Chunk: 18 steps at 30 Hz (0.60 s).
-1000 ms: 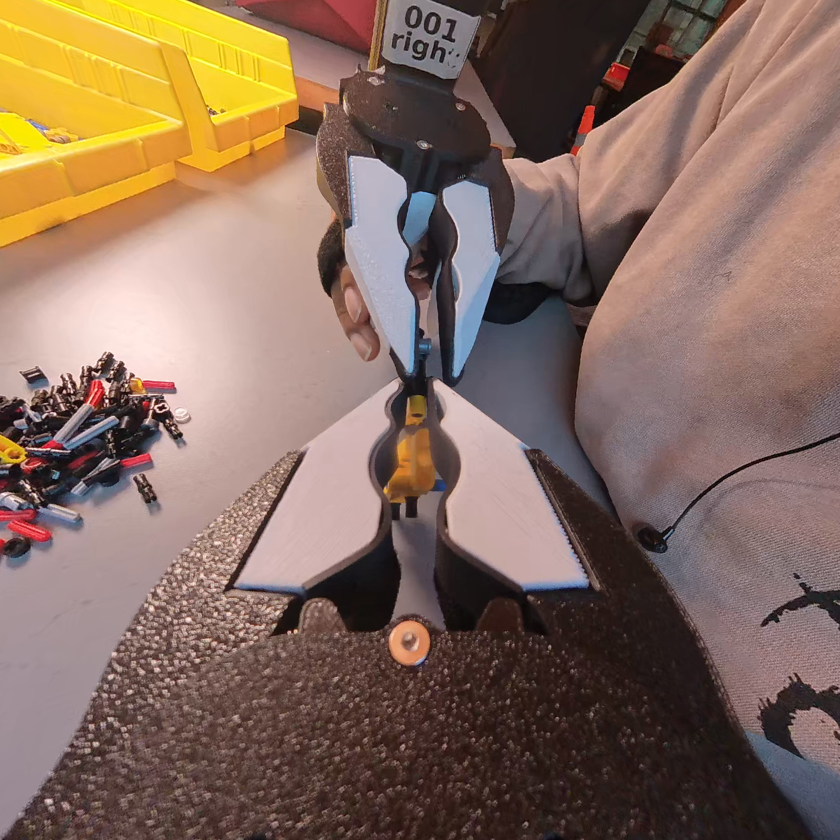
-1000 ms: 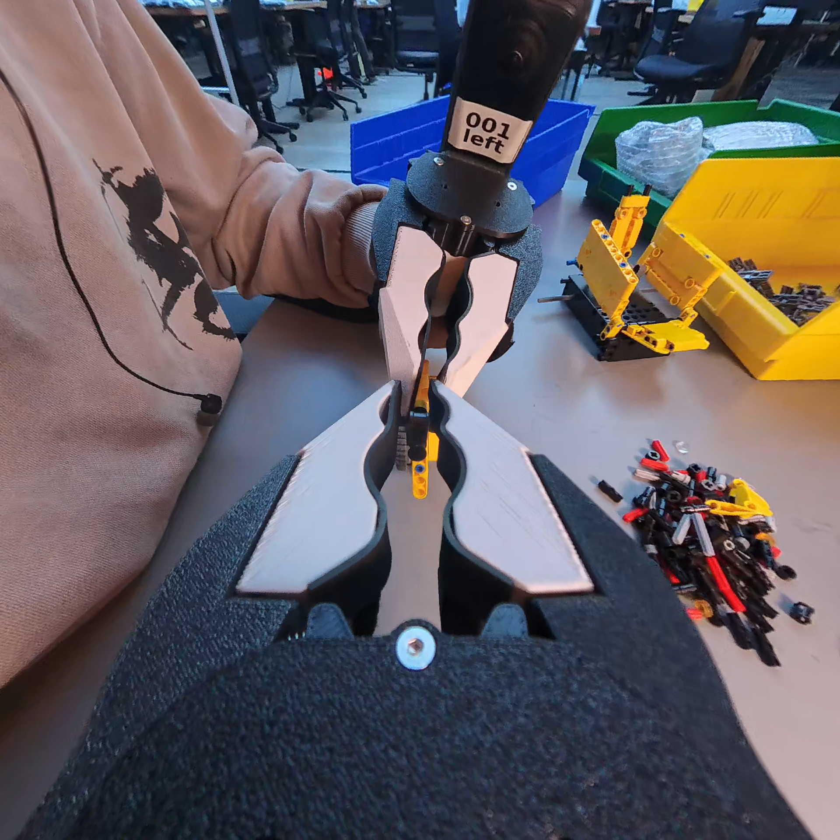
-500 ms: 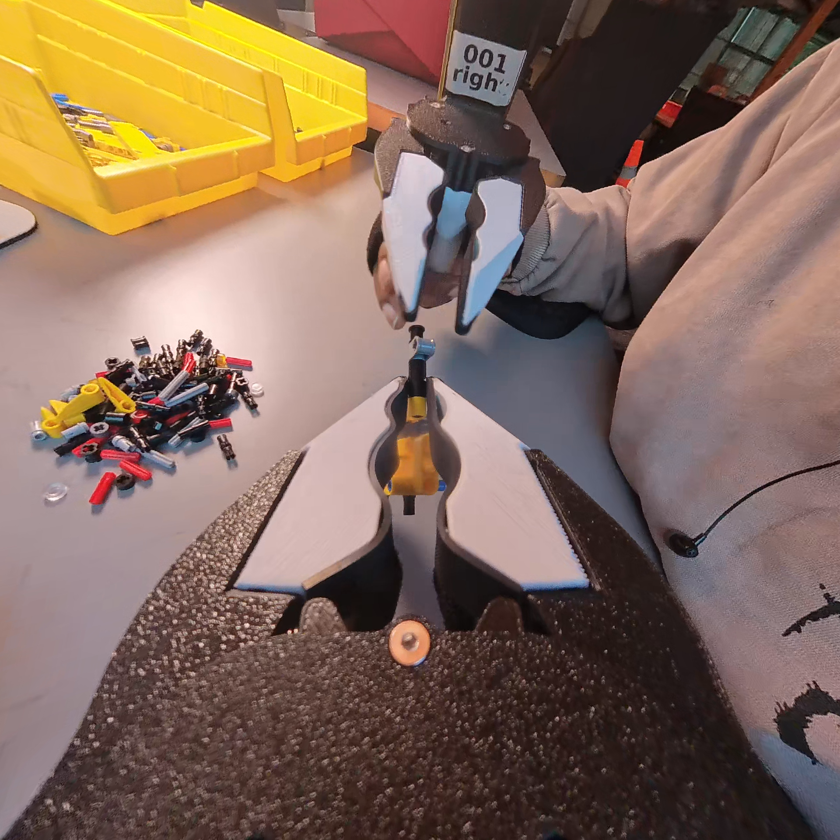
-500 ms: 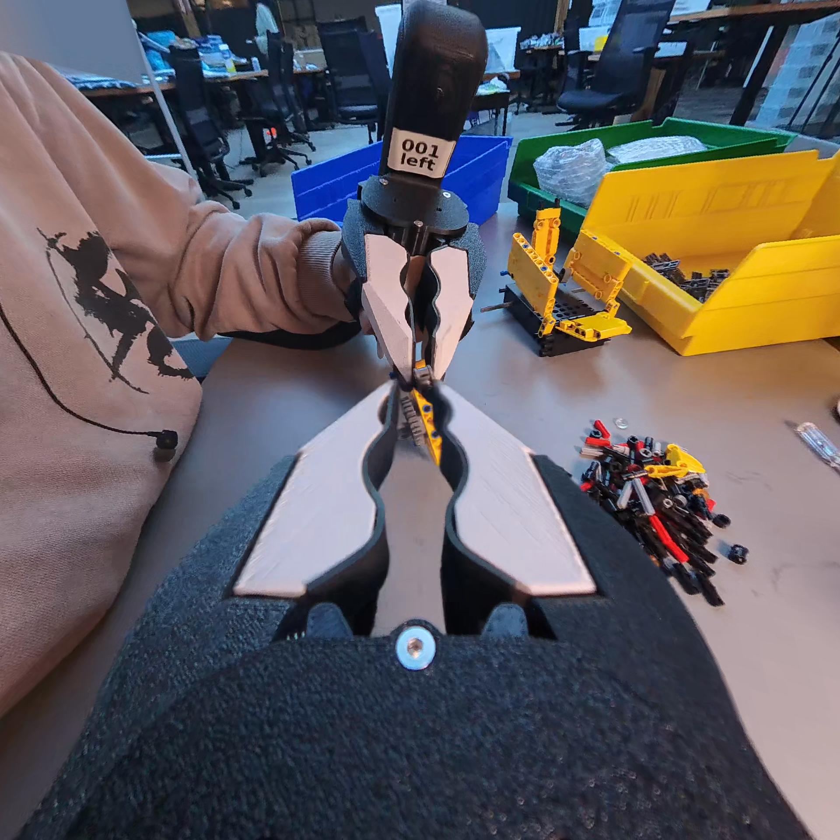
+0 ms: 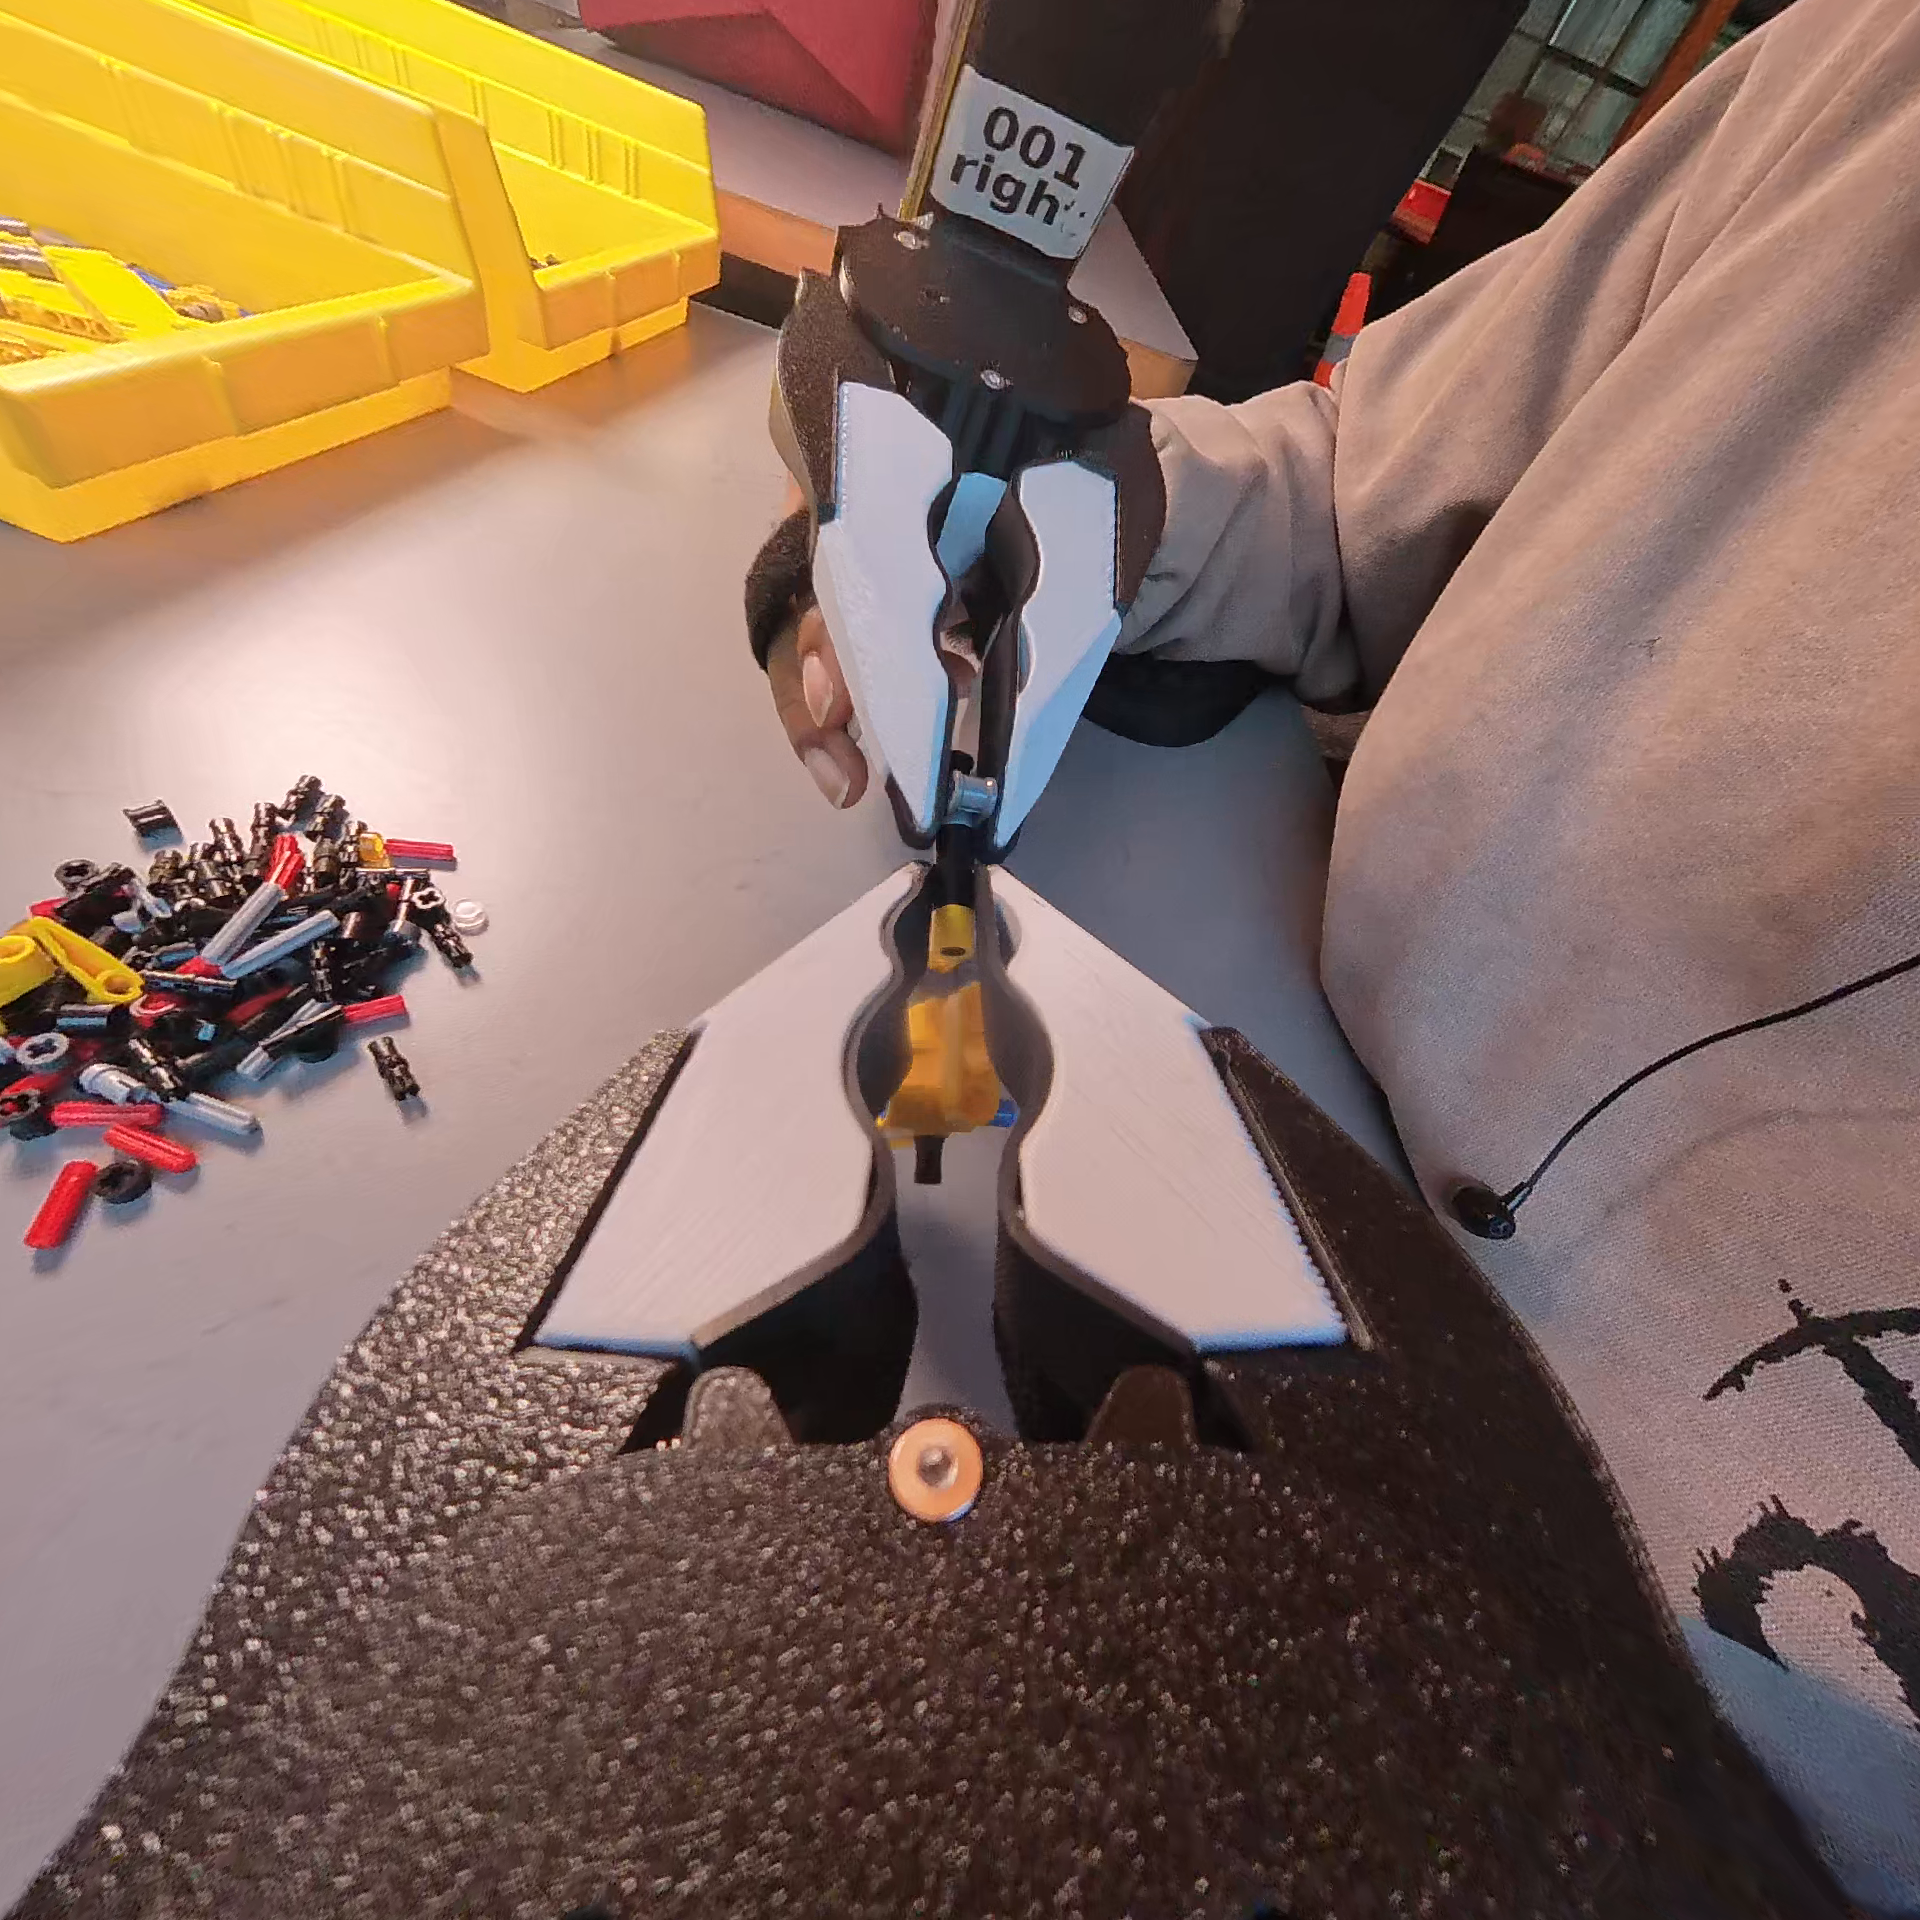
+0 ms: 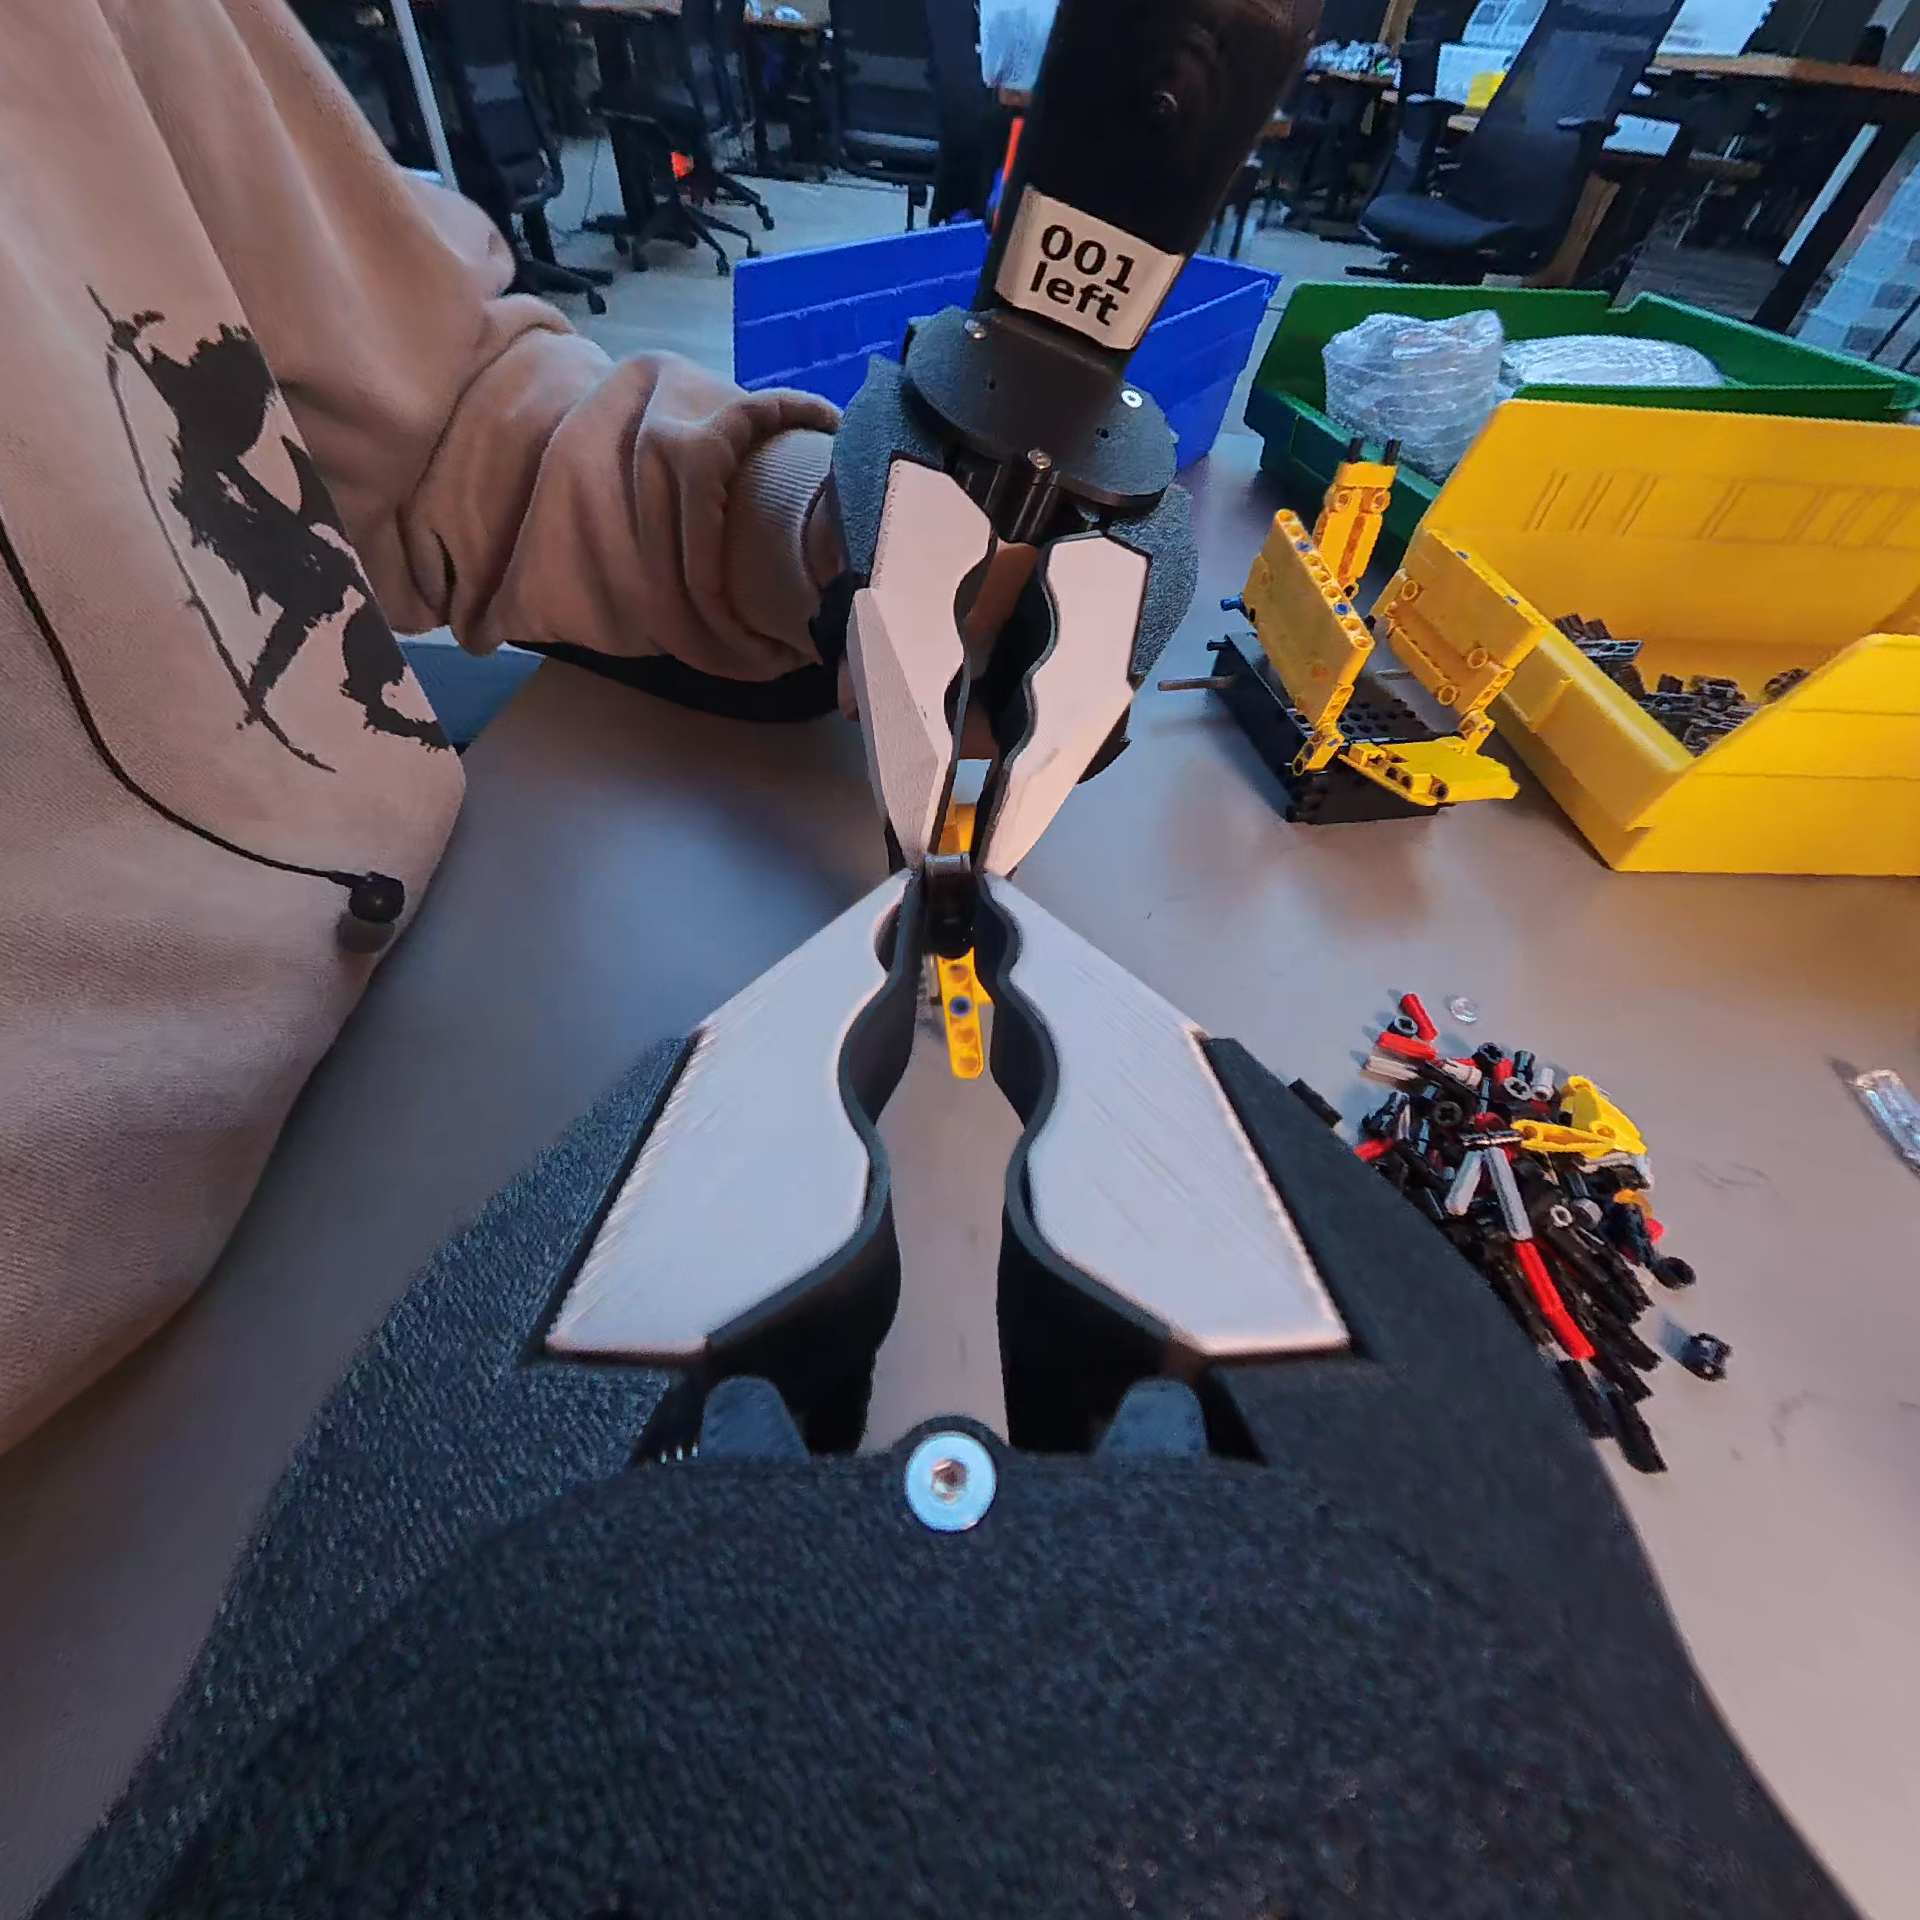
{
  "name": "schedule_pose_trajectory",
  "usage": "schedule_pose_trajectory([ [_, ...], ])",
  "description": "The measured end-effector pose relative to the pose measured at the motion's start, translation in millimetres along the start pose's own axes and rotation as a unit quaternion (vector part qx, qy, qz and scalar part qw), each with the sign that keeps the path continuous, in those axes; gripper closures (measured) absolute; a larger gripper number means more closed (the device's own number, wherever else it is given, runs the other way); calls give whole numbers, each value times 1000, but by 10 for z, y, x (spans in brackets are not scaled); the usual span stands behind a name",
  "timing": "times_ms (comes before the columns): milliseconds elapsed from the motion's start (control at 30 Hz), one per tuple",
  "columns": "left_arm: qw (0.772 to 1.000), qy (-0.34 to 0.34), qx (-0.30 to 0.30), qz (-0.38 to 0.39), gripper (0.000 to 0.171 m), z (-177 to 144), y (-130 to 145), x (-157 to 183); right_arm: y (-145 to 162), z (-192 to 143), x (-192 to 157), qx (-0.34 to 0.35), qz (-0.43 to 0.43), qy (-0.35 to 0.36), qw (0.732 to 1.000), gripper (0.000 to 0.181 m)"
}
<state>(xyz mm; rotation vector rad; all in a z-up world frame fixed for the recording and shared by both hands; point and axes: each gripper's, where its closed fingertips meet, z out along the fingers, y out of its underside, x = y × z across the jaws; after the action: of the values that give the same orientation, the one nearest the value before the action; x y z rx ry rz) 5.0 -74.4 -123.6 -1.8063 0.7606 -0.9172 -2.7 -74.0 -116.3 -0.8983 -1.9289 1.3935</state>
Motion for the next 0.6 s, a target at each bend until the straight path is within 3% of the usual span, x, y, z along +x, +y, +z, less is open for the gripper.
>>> schedule_pose_trajectory([
  [333, 999, 21, 28, 16, 165, -9, -108, 115, -102, -47, -65, 33, -1, -22, 999, 174],
  [600, 996, -26, 31, 79, 165, 17, -210, 158, -278, -91, -92, 81, 8, -33, 996, 175],
])
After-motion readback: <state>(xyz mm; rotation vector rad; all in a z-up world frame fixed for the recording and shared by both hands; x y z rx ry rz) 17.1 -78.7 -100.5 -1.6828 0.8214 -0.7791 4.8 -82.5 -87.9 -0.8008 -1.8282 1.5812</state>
